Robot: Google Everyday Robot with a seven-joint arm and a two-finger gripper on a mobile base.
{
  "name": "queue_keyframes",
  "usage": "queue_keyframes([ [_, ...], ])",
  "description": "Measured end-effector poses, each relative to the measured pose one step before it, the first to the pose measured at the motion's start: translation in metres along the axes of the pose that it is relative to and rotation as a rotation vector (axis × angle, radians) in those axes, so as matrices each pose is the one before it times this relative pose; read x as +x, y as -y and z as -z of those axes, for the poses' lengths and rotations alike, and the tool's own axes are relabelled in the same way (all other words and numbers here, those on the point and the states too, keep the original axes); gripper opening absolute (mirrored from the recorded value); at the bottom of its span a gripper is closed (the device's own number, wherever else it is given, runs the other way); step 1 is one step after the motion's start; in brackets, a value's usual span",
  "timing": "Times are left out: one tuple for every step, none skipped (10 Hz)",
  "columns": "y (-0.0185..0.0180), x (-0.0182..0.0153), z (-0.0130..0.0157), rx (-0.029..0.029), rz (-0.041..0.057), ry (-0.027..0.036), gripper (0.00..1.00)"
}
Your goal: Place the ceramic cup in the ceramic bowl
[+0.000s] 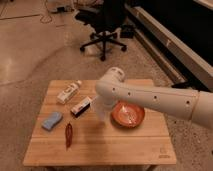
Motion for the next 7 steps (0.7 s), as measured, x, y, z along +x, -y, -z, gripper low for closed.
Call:
queue_keyframes([
  [0.00101,-0.00456,0.00262,0.00514,0.00254,-0.00913,0.31],
  [0.00069,0.00151,0.00426,0.00745,0.01196,-0.00234,0.31],
  [0.0008,0.00794,0.00555,0.01505,-0.0019,0.00293,0.31],
  [-0.00018,0.01057,0.0018,0.01184,-0.01319,-0.00206,0.31],
  [-0.00259,0.0095,0.00503,-0.00217,-0.00919,0.00469,0.31],
  [-0.00342,0.00354,0.00893,0.00264,-0.02192,0.00349,0.31],
  [-0.00161,0.00051,0.00386,0.00307,0.00006,-0.00495,0.31],
])
